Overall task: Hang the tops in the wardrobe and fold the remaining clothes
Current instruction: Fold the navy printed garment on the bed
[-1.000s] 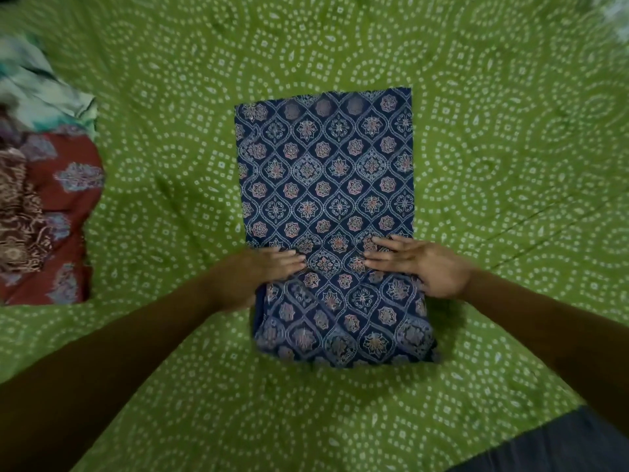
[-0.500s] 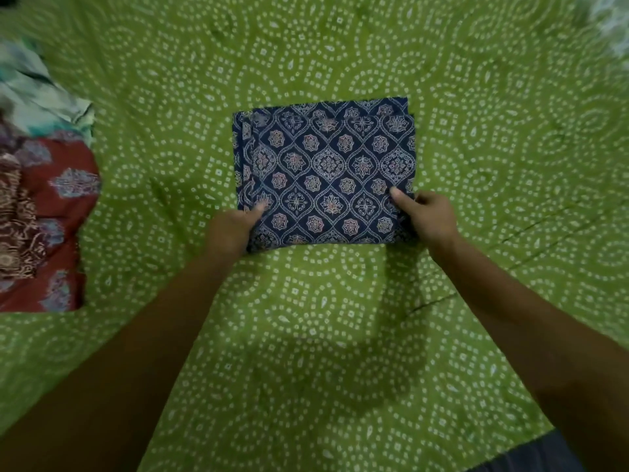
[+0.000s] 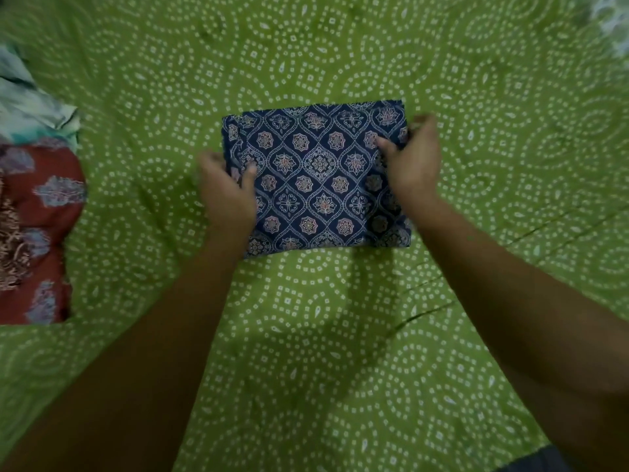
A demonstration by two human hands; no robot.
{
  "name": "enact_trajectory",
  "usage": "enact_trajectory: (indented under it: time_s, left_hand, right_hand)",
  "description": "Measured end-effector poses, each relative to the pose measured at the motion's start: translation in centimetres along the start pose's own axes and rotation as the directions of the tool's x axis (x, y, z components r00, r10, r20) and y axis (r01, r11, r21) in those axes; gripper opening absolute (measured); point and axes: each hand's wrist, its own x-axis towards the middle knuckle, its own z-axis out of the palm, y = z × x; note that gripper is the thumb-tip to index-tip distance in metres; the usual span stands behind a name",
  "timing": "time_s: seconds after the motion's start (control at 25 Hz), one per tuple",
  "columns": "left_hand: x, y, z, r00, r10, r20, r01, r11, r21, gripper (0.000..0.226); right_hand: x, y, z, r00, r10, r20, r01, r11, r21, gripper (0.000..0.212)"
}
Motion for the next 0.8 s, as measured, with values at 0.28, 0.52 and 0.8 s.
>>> enact_trajectory:
  time_s: [0.28, 0.52, 0.8]
  left_hand:
    - [-3.2, -1.0, 6.5, 0.749, 0.466, 0.471, -0.662, 0.561, 0.497, 0.061]
    - [6.2, 1.3, 5.6, 0.935, 0.314, 0.166, -0.351, 0.745, 0.567, 0.088]
    - [-2.4, -3.5, -1.3, 0.996, 0.073, -0.050, -0.059, 0.968, 0.243, 0.063]
  right_hand:
    - [-3.2, 4.1, 6.0, 0.824, -0.465, 0.324, 0.559, 0.570, -0.603, 0.059]
    - [6.0, 2.1, 4.7, 0.915, -0.379, 0.142, 0.384, 0.703, -0.599, 0.080]
    - [-3.2, 8.5, -0.1, 0.983, -0.135, -0.123, 0.123, 0.988, -0.094, 0.054]
